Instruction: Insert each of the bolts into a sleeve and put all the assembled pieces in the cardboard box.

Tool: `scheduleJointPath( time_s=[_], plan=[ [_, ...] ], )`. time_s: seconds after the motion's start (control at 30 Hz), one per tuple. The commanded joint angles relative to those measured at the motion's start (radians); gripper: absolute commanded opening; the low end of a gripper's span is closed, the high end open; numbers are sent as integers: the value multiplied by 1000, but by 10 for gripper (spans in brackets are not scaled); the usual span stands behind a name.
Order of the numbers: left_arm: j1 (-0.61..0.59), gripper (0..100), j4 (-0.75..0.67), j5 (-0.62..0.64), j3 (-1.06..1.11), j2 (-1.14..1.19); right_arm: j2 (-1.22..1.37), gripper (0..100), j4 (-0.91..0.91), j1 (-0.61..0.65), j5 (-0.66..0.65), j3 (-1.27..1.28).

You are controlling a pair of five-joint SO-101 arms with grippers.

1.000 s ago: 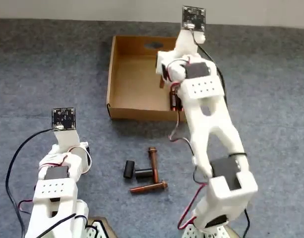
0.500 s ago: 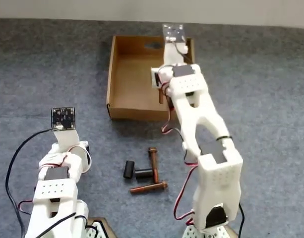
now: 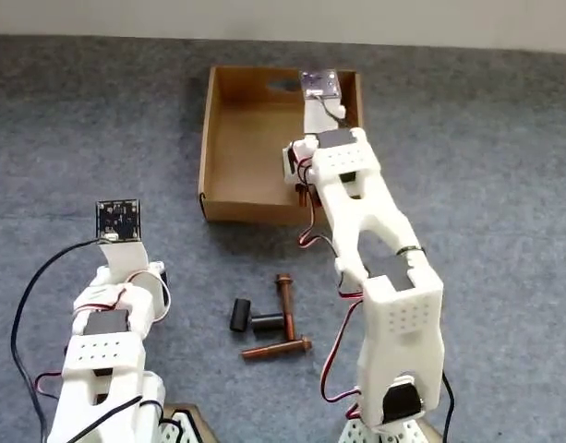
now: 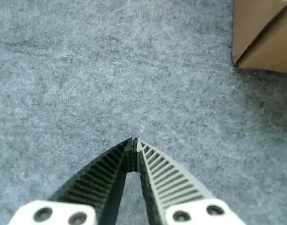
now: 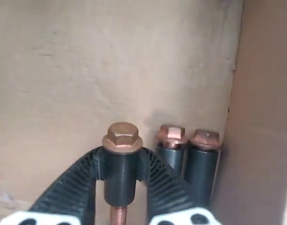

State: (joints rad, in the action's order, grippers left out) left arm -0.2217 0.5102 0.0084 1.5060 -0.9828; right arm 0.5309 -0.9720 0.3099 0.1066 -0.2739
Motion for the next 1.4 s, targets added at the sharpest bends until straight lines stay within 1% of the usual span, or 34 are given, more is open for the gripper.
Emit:
scheduleJointPath(
  time_s=[0.0, 0.23, 0.47, 0.77, 0.83, 0.97, 1.03, 1.13, 1.37],
  plan=[
    [-1, 34, -15, -8, -5, 1, -13, 7, -22, 7, -9, -48],
    [-1, 34, -15, -8, -5, 1, -8, 7, -22, 7, -9, -45],
    [-1, 34, -15, -8, -5, 1, 76, 7, -21, 4, -9, -42],
    [-1, 34, -15, -8, -5, 1, 62, 11, -22, -1, -9, -36],
    [-1, 34, -15, -8, -5, 1, 67, 36, -22, -4, -9, -35],
    [-1, 34, -15, -8, -5, 1, 62, 160, -25, -5, -9, -35],
    [-1, 34, -15, -8, -5, 1, 62, 207, -54, -5, -9, -44],
    [-1, 34, -17, -8, -5, 1, 53, 212, -82, -7, -9, -71],
    [-1, 34, -17, -8, -5, 1, -38, 212, -211, -27, -12, -147]
  ],
)
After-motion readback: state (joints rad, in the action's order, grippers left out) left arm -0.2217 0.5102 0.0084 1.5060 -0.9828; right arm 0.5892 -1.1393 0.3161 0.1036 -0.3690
